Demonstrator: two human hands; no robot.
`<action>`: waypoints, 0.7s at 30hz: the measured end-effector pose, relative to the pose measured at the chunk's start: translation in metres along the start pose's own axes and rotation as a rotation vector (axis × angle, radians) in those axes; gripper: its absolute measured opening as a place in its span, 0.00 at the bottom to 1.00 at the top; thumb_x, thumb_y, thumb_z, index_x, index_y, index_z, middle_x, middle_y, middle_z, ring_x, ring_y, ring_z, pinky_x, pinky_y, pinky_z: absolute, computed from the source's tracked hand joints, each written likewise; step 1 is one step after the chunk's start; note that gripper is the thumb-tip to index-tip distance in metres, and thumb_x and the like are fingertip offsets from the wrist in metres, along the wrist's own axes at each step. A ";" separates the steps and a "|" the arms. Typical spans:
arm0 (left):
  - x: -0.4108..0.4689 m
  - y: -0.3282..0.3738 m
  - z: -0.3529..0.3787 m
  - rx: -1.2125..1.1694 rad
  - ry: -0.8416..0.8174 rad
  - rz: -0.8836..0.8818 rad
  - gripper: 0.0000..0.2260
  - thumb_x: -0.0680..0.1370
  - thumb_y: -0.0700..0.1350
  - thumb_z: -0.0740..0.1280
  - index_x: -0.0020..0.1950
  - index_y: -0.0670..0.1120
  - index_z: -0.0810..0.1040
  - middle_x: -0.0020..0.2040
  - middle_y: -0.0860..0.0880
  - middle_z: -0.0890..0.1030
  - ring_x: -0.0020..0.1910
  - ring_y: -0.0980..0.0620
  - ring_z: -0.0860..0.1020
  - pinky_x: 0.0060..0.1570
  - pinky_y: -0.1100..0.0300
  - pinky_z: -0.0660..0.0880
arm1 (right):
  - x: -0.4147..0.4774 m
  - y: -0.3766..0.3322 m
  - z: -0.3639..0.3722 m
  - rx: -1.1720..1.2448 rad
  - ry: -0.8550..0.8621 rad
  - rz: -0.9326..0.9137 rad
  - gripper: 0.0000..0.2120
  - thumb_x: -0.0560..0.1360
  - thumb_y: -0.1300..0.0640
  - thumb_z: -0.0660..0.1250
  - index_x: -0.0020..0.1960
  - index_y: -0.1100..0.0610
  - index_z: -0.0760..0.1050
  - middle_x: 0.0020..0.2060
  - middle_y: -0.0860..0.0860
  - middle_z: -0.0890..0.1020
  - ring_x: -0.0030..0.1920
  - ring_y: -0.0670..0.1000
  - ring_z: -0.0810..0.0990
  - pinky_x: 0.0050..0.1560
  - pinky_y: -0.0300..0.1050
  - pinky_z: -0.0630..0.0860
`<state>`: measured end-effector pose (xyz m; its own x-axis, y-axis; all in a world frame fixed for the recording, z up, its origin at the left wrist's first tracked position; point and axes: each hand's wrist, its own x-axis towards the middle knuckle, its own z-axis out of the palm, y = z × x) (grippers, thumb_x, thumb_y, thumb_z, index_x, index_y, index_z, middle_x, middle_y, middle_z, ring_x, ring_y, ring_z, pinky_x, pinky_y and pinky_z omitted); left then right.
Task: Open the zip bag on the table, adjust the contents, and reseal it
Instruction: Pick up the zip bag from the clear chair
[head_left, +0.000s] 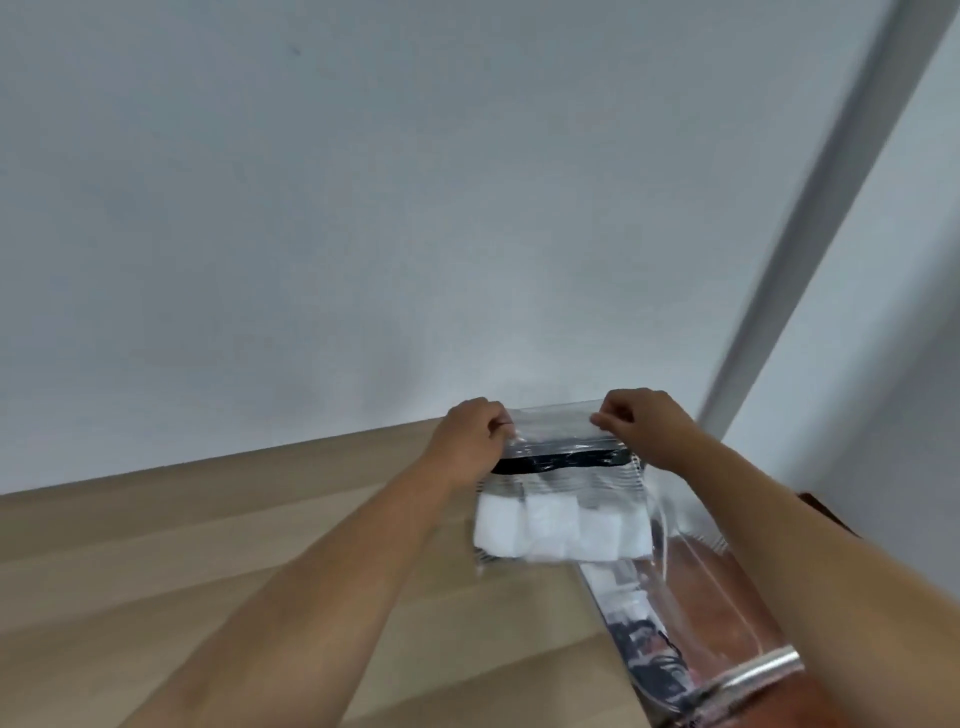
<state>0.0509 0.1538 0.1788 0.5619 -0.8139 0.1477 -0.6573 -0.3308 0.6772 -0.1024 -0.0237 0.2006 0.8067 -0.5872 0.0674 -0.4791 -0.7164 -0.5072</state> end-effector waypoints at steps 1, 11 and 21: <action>-0.011 -0.013 -0.020 0.010 0.018 -0.024 0.05 0.76 0.42 0.64 0.41 0.46 0.78 0.42 0.51 0.76 0.45 0.50 0.74 0.45 0.58 0.69 | 0.001 -0.023 0.010 0.010 -0.012 -0.032 0.11 0.74 0.51 0.67 0.34 0.53 0.74 0.27 0.46 0.75 0.30 0.47 0.73 0.31 0.40 0.67; -0.151 -0.178 -0.185 0.029 0.146 -0.272 0.07 0.77 0.44 0.64 0.39 0.45 0.75 0.34 0.58 0.75 0.34 0.58 0.72 0.35 0.63 0.67 | -0.016 -0.231 0.155 0.068 -0.198 -0.180 0.15 0.77 0.55 0.62 0.32 0.49 0.72 0.28 0.45 0.75 0.27 0.42 0.73 0.29 0.32 0.68; -0.229 -0.268 -0.230 0.049 0.160 -0.377 0.06 0.77 0.44 0.64 0.40 0.48 0.73 0.36 0.51 0.75 0.38 0.50 0.73 0.40 0.57 0.69 | -0.028 -0.318 0.248 0.122 -0.280 -0.160 0.11 0.76 0.58 0.64 0.35 0.52 0.75 0.27 0.46 0.73 0.29 0.44 0.69 0.29 0.37 0.64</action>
<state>0.2140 0.5392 0.1291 0.8364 -0.5480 0.0083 -0.4112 -0.6174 0.6706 0.1125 0.3138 0.1469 0.9400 -0.3325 -0.0758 -0.3076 -0.7305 -0.6097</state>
